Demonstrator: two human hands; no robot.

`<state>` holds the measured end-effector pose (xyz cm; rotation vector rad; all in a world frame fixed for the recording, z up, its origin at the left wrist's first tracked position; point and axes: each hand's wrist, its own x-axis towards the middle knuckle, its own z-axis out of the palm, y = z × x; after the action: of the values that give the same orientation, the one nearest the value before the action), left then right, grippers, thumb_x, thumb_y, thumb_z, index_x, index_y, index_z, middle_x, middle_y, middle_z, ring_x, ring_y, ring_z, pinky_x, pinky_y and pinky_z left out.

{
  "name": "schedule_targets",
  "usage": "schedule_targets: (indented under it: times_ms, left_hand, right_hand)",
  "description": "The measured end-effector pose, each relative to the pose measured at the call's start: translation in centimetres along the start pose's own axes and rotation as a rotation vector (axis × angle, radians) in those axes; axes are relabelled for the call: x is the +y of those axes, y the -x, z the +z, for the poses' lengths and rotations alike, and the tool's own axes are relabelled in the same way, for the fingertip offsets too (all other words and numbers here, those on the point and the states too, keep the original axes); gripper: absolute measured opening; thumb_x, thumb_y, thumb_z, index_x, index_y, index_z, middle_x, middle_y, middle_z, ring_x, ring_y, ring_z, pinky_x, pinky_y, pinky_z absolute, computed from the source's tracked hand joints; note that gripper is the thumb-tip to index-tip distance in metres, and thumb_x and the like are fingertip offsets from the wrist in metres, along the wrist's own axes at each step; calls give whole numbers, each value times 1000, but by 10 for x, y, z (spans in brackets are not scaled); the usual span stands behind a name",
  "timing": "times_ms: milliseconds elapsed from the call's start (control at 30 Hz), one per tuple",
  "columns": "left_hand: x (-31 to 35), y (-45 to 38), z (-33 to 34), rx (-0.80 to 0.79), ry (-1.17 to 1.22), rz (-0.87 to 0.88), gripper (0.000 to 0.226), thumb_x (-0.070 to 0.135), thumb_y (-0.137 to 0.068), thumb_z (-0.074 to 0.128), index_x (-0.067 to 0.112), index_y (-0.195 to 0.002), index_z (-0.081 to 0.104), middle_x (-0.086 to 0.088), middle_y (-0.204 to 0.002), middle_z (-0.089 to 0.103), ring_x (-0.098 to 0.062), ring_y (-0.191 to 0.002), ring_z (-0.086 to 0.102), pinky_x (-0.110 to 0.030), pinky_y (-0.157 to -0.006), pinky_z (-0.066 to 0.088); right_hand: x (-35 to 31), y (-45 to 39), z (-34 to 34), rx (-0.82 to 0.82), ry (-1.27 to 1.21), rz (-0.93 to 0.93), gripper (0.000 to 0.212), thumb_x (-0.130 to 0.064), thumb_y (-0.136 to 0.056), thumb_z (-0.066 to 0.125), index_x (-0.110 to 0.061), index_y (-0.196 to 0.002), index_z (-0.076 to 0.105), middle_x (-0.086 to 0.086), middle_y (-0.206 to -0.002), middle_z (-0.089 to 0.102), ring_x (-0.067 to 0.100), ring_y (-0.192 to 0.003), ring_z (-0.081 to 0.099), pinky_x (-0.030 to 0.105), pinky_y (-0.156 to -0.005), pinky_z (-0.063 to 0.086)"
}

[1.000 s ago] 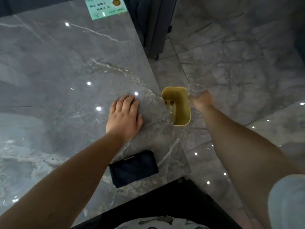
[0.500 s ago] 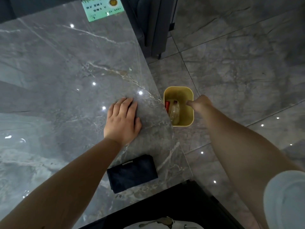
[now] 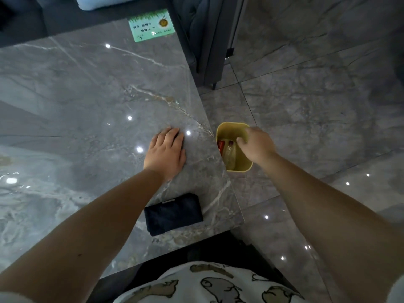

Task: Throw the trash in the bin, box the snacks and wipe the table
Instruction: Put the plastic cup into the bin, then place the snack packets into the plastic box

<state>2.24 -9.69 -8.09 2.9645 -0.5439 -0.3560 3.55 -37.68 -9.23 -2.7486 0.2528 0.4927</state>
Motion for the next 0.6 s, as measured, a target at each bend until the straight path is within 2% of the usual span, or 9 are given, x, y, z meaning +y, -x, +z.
schedule_targets:
  times_ms: [67,133,233,400,600]
  left_hand:
    - [0,5,-6,-55,-23,-8,58,42,-96,29,10,-145,34,-11,-152,33,-29,-142,21,-43,-117,12]
    - [-2,15,-14,-75,-43,-39,57,42,-94,32,12,-142,36,-10,-151,33,-29,-142,22,-43,-116,16]
    - [-9,39,-24,-78,-82,-117,58,41,-94,32,11,-143,33,-11,-152,32,-30,-141,23,-44,-116,18]
    - [-20,86,-36,-36,-105,-263,61,46,-95,28,12,-146,28,-10,-153,32,-28,-142,24,-44,-115,19]
    - [-55,145,-46,92,-64,-372,66,54,-91,33,12,-142,37,-10,-146,43,-29,-134,37,-44,-111,28]
  right_hand:
    - [-11,11,-8,25,52,-99,49,-42,-94,46,-11,-132,47,12,-128,56,31,-111,55,42,-89,47]
    - [-23,22,-14,53,89,-190,50,-43,-93,47,-12,-132,46,10,-131,54,29,-115,52,40,-89,46]
    - [-45,36,-18,77,156,-342,58,-47,-93,44,-13,-140,38,9,-142,46,29,-128,43,42,-100,39]
    - [-89,59,-15,68,233,-561,71,-50,-91,49,-7,-144,30,12,-148,37,30,-139,27,41,-111,24]
    - [-157,79,-4,0,322,-686,77,-57,-93,38,-11,-150,14,9,-158,18,25,-145,10,40,-116,10]
